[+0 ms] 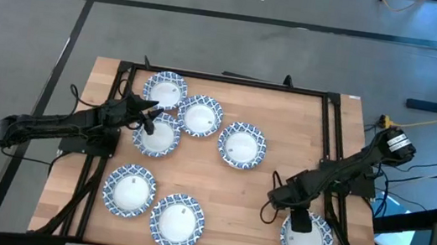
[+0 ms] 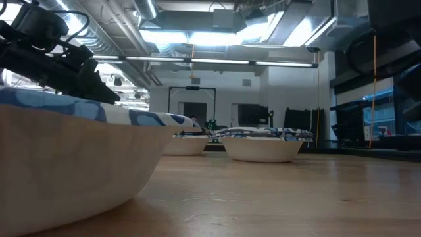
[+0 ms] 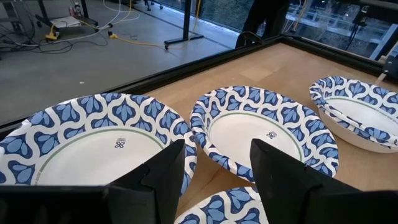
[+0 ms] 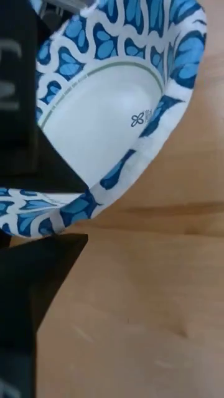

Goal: Nest bowls inside each other
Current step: Stack the blue patterned bowl on top of the other blue patterned bowl

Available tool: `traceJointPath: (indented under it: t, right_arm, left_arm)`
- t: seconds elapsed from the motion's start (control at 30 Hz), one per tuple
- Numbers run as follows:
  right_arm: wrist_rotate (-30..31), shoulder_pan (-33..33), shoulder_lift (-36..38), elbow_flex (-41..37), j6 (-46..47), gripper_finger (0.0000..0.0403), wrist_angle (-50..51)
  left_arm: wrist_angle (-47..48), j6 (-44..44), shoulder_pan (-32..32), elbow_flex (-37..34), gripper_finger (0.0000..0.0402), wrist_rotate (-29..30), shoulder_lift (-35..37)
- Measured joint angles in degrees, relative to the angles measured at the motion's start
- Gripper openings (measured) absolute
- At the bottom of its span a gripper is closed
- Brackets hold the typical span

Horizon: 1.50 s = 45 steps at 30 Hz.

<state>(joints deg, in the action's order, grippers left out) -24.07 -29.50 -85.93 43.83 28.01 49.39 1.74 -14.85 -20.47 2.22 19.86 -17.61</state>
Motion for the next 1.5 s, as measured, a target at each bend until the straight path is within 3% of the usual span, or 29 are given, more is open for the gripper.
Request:
traceJointPath:
  t: [0.23, 0.57, 0.9, 1.07, 1.33, 1.5]
  right_arm:
    - [-3.15, 0.5, 0.09, 0.02, -0.01, 0.0011, -0.23]
    - [-7.92, 6.19, 0.75, 0.02, -1.36, 0.0007, -5.5]
    - [-12.82, 22.68, 5.06, 0.04, -4.47, 0.0004, -9.22]
    - [-14.85, 30.7, 6.76, 0.06, -0.03, 0.0004, -14.48]
    - [-14.44, 40.22, 7.48, 3.76, 1.95, 0.0004, -16.51]
    - [-8.53, 45.83, 7.48, 9.86, -0.63, 0.0004, -16.62]
  left_arm:
    - [0.02, 0.0, 0.0, 0.0, 0.0176, -0.02, 0.0]
    - [0.02, 0.0, 0.0, 0.0, 0.0176, -0.02, 0.0]
    - [0.0, 0.0, 0.0, 0.0, 0.0176, -0.02, 0.0]
    - [0.02, -0.05, -0.01, 0.0, 0.0176, -0.02, -0.01]
    - [0.01, -0.04, 0.0, 0.0, 0.0176, -0.02, 0.0]
    - [0.02, -0.04, 0.0, 0.0, 0.0176, -0.02, -0.02]
